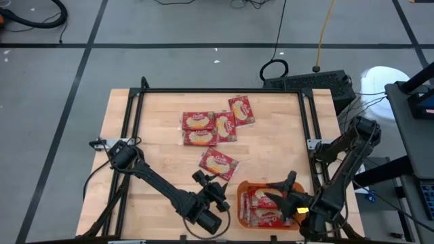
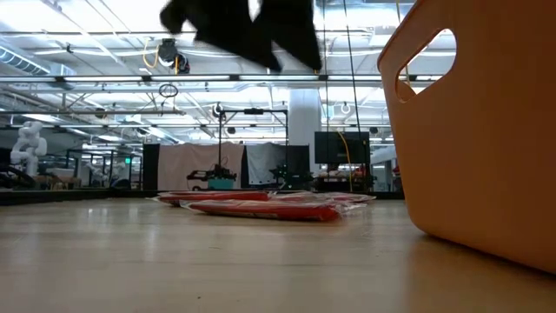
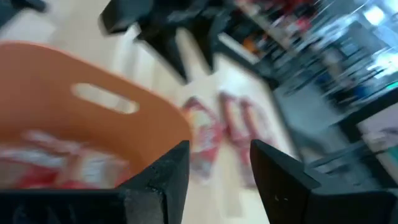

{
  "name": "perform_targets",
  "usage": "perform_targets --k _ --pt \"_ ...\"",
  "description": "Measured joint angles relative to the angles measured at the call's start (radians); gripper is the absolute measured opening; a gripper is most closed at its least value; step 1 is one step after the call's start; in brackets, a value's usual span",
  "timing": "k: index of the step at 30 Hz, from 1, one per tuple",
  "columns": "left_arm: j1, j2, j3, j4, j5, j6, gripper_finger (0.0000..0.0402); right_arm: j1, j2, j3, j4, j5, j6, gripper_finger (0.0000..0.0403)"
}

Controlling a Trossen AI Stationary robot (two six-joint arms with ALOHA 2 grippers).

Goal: Sort popcorn bags into baskets
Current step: Put the red popcorn bag into the orange bin

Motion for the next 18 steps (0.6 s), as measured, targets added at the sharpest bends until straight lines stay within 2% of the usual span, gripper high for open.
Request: perform_targets --k 4,7,12,18 --pt "0.023 0.0 -0.053 -0.009 0.072 -0.083 0.0239 -0.001 -0.017 -0.052 0.05 0.072 -0.052 0.016" --pt "0.033 0.0 -0.084 -0.038 0.157 -0.118 0.0239 -0.001 -0.041 -0.059 0.057 0.073 -0.052 0.016" --pt "0.03 0.0 -0.125 -0.068 0.227 -0.053 0.0239 0.01 -0.089 -0.06 0.094 0.043 -0.051 0.016" --pt "0.038 0.0 -0.149 -0.205 0.269 -0.02 0.0239 0.014 -0.112 -0.06 0.099 0.018 -0.016 0.016"
